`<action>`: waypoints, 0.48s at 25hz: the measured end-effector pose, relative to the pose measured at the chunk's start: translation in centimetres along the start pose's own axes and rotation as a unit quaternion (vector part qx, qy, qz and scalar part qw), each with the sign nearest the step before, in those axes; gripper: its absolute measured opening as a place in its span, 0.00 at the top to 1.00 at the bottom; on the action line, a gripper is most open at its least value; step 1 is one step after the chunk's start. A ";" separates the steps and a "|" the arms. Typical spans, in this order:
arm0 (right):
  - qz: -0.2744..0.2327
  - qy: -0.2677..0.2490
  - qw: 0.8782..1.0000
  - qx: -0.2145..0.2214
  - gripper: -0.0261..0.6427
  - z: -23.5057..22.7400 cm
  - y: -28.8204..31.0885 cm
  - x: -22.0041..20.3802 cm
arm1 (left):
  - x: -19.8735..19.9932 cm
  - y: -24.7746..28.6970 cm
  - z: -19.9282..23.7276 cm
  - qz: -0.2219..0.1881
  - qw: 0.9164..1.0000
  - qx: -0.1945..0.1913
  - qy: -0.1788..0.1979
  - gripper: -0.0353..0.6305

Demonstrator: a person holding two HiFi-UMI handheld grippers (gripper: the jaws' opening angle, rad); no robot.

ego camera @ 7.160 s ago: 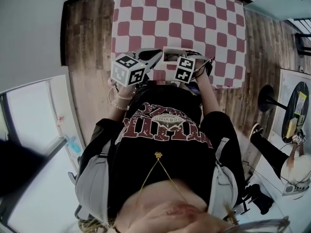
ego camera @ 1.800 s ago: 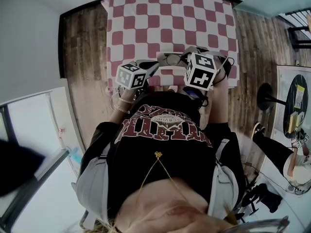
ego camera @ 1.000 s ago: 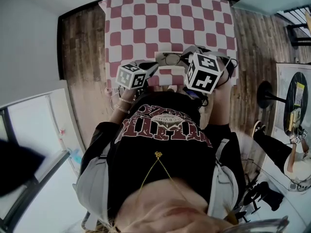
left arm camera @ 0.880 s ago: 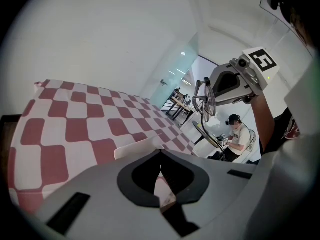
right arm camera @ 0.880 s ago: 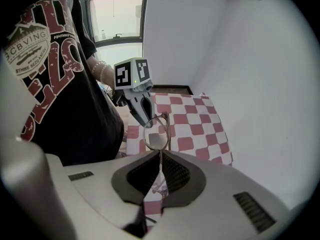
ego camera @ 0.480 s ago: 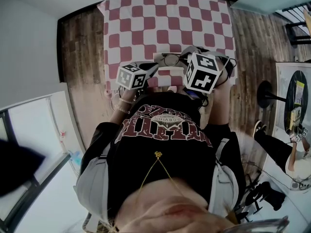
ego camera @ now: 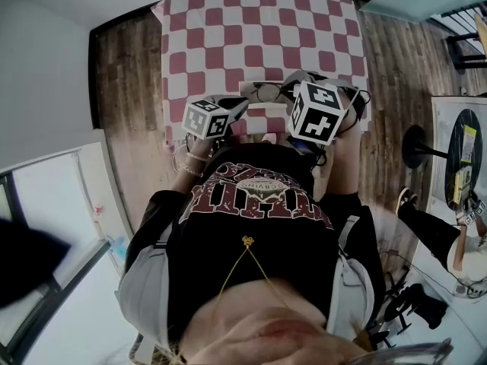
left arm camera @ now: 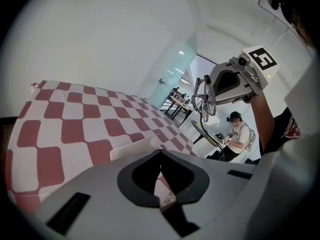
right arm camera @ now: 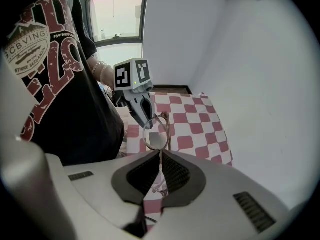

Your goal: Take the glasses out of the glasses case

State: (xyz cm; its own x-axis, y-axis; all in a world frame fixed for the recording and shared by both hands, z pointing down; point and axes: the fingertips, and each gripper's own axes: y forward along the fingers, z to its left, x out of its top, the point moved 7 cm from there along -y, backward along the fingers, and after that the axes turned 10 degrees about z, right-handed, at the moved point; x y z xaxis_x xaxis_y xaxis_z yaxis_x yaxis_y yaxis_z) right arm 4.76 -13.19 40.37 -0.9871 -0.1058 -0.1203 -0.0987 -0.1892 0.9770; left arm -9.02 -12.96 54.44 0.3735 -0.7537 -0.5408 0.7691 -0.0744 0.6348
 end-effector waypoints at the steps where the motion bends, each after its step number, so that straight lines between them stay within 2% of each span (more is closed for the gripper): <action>1: 0.000 0.001 1.000 0.001 0.92 0.0 0.0 0.0 | 0.0 0.0 0.0 0.000 1.000 0.000 0.000 0.94; 12: 0.002 0.003 1.000 0.003 0.92 0.2 0.2 -0.1 | -0.3 0.0 0.0 0.003 1.000 -0.002 -0.002 0.94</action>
State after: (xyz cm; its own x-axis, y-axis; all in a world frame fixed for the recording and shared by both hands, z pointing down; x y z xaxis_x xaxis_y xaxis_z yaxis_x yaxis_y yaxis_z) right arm 4.79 -13.04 40.61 -0.9867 -0.1127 -0.1172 -0.0953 -0.1831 0.9785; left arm -9.11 -12.69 54.59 0.3760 -0.7573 -0.5340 0.7683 -0.0674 0.6365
